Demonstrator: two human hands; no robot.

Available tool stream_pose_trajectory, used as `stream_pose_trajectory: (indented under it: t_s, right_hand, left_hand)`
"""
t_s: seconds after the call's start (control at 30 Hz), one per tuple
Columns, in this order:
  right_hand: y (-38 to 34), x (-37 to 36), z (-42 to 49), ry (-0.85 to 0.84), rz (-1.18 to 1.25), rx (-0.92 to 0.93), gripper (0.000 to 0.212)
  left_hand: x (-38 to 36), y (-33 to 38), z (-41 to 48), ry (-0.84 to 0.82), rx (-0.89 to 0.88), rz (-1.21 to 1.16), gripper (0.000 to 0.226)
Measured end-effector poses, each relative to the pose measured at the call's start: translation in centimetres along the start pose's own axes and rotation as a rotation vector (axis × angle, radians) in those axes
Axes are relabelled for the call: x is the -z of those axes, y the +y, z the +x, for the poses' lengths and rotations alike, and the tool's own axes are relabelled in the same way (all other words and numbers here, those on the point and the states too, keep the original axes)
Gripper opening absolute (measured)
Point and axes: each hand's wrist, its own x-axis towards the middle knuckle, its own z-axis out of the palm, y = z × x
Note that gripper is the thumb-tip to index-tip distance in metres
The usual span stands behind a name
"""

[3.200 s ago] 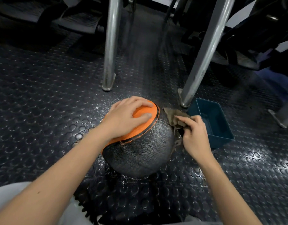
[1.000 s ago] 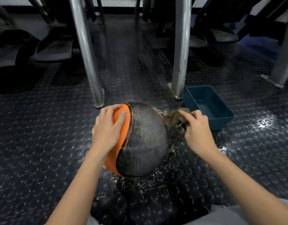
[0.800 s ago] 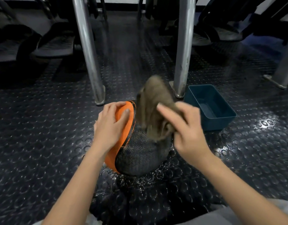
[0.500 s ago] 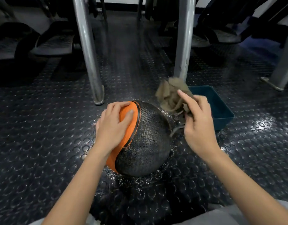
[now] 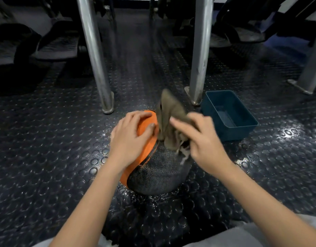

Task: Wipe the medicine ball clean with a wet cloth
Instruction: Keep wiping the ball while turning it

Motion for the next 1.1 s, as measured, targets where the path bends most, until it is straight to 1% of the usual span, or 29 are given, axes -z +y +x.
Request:
stream_pose_trajectory:
  t_s: [0.03,0.1,0.13,0.17,0.2,0.23,0.27,0.3,0.33,0.37,0.4,0.43,0.47,0.53,0.57,0.6,0.63,0.7,0.73,0.77,0.8,0.87,0.9,0.93,0.97,1.0,1.03,1.07,1.1]
  right_hand:
    - [1.3,-0.3,-0.1,-0.097,-0.039,-0.075,0.053]
    - [3.8,0.4,0.2,-0.200,-0.186,-0.345,0.051]
    - [4.7,1.1,0.5,-0.200,-0.211,-0.463,0.051]
    - [5.0,1.9,0.8,-0.145,-0.194,-0.528,0.050]
    - [4.6,2.6,1.3,-0.047,-0.147,-0.514,0.050]
    - [3.5,2.9,1.8,0.053,-0.079,-0.438,0.051]
    - [2.0,2.9,2.0,0.113,-0.022,-0.341,0.053]
    - [0.8,2.6,1.7,0.130,0.022,-0.231,0.055]
    - [-0.2,1.9,1.2,0.094,0.033,-0.129,0.056]
    - [-0.6,1.0,0.6,0.007,0.035,-0.065,0.056]
    - [-0.5,0.3,0.3,-0.093,0.007,-0.071,0.054]
    - [0.2,0.0,0.3,-0.165,-0.023,-0.141,0.053]
    - [1.0,0.1,0.5,-0.190,-0.062,-0.239,0.052]
    - [2.2,0.9,0.8,-0.127,-0.109,-0.370,0.051]
    - [2.3,1.5,0.9,-0.045,-0.088,-0.395,0.051]
    - [1.9,2.1,1.3,0.048,-0.040,-0.375,0.051]
    - [1.0,2.4,1.4,0.120,0.006,-0.316,0.051]
    - [-0.6,2.5,1.1,0.175,0.048,-0.130,0.053]
    - [-0.8,1.9,0.6,0.140,0.058,-0.037,0.053]
    - [-0.5,1.1,0.2,0.062,0.046,-0.005,0.053]
    - [0.5,0.3,-0.1,-0.036,0.008,-0.055,0.053]
    - [3.0,-0.3,-0.2,-0.235,-0.137,-0.322,0.052]
    - [4.0,0.0,-0.3,-0.288,-0.218,-0.455,0.051]
    - [4.6,0.4,-0.2,-0.270,-0.238,-0.525,0.050]
    - [4.6,1.0,0.1,-0.194,-0.211,-0.548,0.048]
    - [3.9,1.6,0.7,-0.070,-0.129,-0.509,0.048]
    - [2.5,2.0,1.2,0.037,-0.026,-0.417,0.049]
    - [0.9,2.3,1.5,0.099,0.062,-0.299,0.051]
    - [-0.3,2.4,1.4,0.111,0.122,-0.176,0.053]
  left_hand:
    - [-0.1,0.2,-0.1,-0.010,-0.016,-0.002,0.063]
    - [-0.3,0.4,-0.2,-0.017,-0.050,0.001,0.062]
    - [-0.3,0.5,-0.3,-0.018,-0.062,0.005,0.061]
    - [-0.4,0.6,-0.4,-0.023,-0.067,0.008,0.061]
    - [-0.4,0.6,-0.3,-0.022,-0.071,0.008,0.060]
    - [-0.3,0.6,-0.2,-0.018,-0.071,0.004,0.060]
    - [-0.3,0.5,-0.1,-0.017,-0.068,0.002,0.061]
    - [-0.2,0.5,-0.1,-0.022,-0.069,0.003,0.061]
    - [-0.2,0.4,0.0,-0.025,-0.069,-0.002,0.060]
    - [-0.1,0.3,0.0,-0.027,-0.064,-0.013,0.058]
    - [-0.1,0.3,0.1,-0.029,-0.061,-0.025,0.055]
    - [-0.2,0.3,0.1,-0.031,-0.061,-0.032,0.052]
    - [-0.2,0.3,0.0,-0.031,-0.064,-0.033,0.052]
    - [-0.4,0.4,0.0,-0.024,-0.061,-0.020,0.059]
    - [-0.4,0.4,0.0,-0.019,-0.060,-0.017,0.061]
    - [-0.4,0.3,0.1,-0.006,-0.060,-0.021,0.061]
    - [-0.4,0.2,0.1,0.000,-0.061,-0.027,0.060]
    - [-0.4,0.1,0.2,0.003,-0.070,-0.035,0.057]
    - [-0.4,0.0,0.1,0.009,-0.074,-0.040,0.054]
    - [-0.4,-0.1,0.2,0.013,-0.075,-0.047,0.052]
    - [-0.5,0.0,0.1,0.012,-0.074,-0.055,0.054]
    - [-0.5,0.1,0.1,-0.001,-0.064,-0.055,0.060]
    - [-0.5,0.2,0.0,-0.006,-0.059,-0.047,0.061]
    - [-0.4,0.2,-0.1,-0.006,-0.055,-0.038,0.061]
    - [-0.4,0.2,-0.1,-0.006,-0.052,-0.032,0.061]
    - [-0.4,0.2,0.0,-0.002,-0.049,-0.029,0.061]
    - [-0.3,0.2,0.1,0.003,-0.044,-0.028,0.061]
    - [-0.3,0.2,0.1,0.000,-0.041,-0.024,0.062]
    - [-0.3,0.2,0.1,-0.007,-0.044,-0.017,0.062]
